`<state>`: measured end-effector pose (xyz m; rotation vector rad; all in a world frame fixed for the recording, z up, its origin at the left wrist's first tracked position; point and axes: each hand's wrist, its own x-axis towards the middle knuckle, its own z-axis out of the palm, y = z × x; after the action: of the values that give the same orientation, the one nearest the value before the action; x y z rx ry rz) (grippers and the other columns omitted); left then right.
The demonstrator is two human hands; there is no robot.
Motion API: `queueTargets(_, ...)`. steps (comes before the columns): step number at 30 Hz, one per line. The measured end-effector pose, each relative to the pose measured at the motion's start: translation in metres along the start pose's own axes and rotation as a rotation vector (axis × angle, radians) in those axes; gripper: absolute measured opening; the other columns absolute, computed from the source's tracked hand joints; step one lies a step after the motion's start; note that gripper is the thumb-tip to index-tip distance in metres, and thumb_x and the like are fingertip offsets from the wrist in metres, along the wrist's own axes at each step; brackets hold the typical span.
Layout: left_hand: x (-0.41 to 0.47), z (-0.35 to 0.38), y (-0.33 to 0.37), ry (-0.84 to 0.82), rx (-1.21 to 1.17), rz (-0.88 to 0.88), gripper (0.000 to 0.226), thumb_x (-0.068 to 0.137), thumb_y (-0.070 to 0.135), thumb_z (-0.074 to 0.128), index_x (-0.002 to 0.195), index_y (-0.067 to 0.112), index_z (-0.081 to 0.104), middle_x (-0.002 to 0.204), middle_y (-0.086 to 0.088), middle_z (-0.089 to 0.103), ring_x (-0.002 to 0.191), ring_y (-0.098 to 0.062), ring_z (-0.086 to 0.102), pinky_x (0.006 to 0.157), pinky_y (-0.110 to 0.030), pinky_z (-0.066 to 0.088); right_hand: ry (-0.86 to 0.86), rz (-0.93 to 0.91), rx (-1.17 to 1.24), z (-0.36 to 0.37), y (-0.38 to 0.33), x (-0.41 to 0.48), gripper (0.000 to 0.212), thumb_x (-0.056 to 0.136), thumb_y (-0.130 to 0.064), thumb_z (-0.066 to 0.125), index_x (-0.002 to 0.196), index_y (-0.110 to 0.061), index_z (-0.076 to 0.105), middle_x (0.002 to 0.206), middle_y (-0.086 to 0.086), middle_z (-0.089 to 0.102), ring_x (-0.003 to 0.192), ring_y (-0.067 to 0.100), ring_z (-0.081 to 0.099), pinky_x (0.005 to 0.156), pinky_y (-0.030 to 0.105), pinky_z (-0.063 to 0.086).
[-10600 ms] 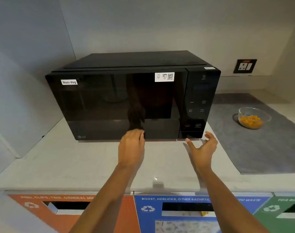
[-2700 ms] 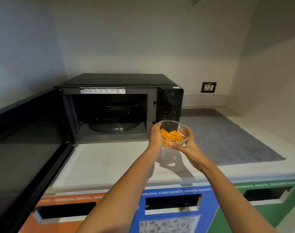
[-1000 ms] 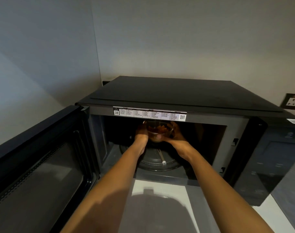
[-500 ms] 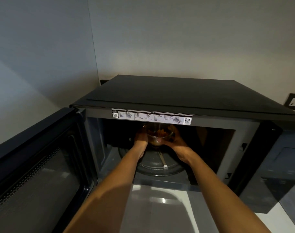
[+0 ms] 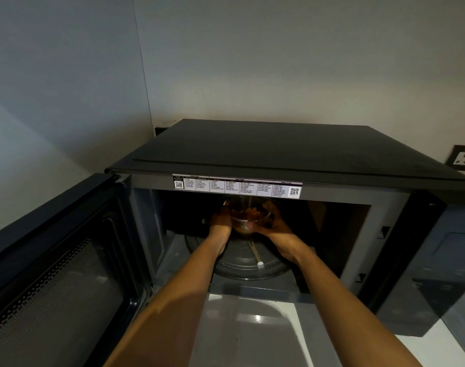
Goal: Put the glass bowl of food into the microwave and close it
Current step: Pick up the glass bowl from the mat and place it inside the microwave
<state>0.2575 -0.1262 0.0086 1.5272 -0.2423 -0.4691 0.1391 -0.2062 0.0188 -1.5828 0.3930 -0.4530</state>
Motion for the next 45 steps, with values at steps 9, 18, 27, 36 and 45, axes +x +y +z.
queueTargets(9,-0.004,-0.001,-0.002,-0.039,-0.035,0.013,0.04,0.102,0.029,0.035,0.132,0.011,0.054,0.135,-0.011,0.057,0.123,-0.028,0.054,0.103,-0.037,0.044,0.005,0.008,-0.005,-0.002,0.004,0.001,0.084,0.075,0.002,0.07,0.141,-0.019,0.023,0.117,-0.001,0.048,0.113,0.017,0.047,0.092,0.028,0.04)
queueTargets(18,-0.008,-0.005,-0.005,-0.073,-0.004,0.027,0.043,0.101,0.034,0.034,0.133,0.013,0.054,0.135,-0.013,0.057,0.123,-0.028,0.054,0.108,-0.042,0.042,-0.004,-0.033,-0.022,-0.003,0.004,0.0,0.076,0.073,0.0,0.073,0.129,-0.029,0.031,0.117,-0.004,0.052,0.11,0.013,0.052,0.076,0.013,0.049)
queueTargets(27,0.008,-0.012,-0.017,0.069,0.033,0.106,0.044,0.087,0.038,0.051,0.12,0.012,0.065,0.126,-0.016,0.065,0.118,-0.031,0.06,0.106,-0.048,0.044,-0.016,-0.049,-0.035,-0.006,0.001,-0.004,0.08,0.075,0.004,0.069,0.14,-0.019,0.028,0.121,0.0,0.05,0.11,0.012,0.049,0.076,0.012,0.049)
queueTargets(36,0.01,-0.012,-0.016,0.076,-0.021,0.104,0.037,0.089,0.023,0.056,0.121,0.006,0.065,0.126,-0.02,0.064,0.119,-0.034,0.06,0.105,-0.05,0.044,-0.031,-0.006,-0.06,-0.007,-0.002,-0.003,0.082,0.077,-0.001,0.069,0.142,-0.021,0.023,0.132,0.007,0.048,0.114,0.014,0.046,0.096,0.028,0.04)
queueTargets(45,0.005,-0.011,-0.012,0.083,-0.018,0.094,0.033,0.094,0.023,0.054,0.122,0.009,0.065,0.126,-0.017,0.065,0.118,-0.031,0.061,0.105,-0.047,0.045,-0.04,0.021,-0.06,-0.008,-0.001,-0.003,0.083,0.078,-0.003,0.068,0.143,-0.022,0.021,0.133,0.006,0.047,0.12,0.017,0.045,0.098,0.029,0.038)
